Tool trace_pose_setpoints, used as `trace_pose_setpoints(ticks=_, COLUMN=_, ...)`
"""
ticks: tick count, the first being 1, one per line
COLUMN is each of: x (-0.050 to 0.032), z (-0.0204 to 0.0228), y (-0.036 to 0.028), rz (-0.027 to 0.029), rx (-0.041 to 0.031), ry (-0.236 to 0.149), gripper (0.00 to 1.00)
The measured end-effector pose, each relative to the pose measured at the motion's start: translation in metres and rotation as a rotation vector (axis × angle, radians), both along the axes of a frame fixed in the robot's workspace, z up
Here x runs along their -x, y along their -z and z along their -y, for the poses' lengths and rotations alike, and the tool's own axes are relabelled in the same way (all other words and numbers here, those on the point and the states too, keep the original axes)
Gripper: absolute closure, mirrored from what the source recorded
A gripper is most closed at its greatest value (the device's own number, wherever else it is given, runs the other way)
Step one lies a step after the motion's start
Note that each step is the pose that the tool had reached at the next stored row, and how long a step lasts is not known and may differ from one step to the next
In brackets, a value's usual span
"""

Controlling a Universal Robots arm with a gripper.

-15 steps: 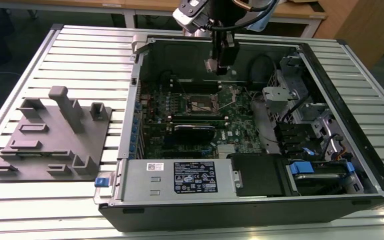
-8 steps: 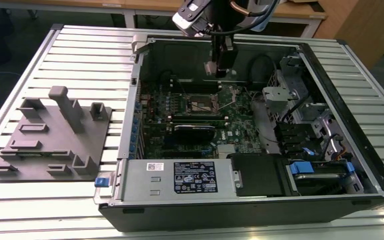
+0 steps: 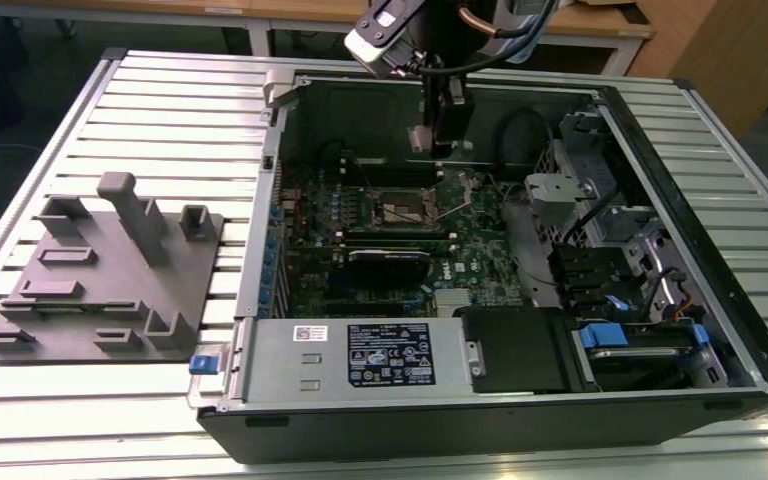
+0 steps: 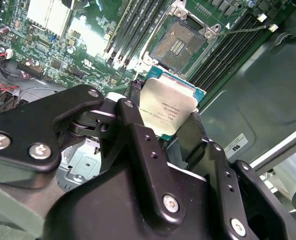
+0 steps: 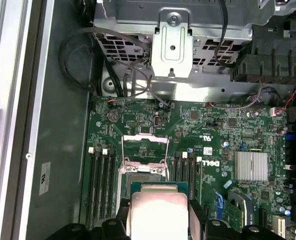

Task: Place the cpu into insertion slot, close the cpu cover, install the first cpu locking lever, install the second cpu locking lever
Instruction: 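Place the cpu into insertion slot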

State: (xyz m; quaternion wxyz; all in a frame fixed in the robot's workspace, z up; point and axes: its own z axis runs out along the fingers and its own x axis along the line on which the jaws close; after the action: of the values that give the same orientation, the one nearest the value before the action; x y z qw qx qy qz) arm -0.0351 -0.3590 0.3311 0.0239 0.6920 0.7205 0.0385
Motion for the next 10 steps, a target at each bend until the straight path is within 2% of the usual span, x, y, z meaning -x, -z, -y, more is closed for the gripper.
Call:
trace_pose_setpoints(ticks=1, x=0.0, z=0.0, y=0.0, rz=-0.0001, rx=0.0001, ry=0.0, gripper=0.46)
trace_pose_setpoints(ticks=2, x=0.0, z=0.0, y=0.009, rz=0.0, rx=-0.0003, ry=0.0, gripper=0.46)
trace_pose_setpoints(ticks=10, x=0.0, z=0.0, y=0.0094, rz=0.0, rx=0.0014, ry=0.0, gripper=0.46)
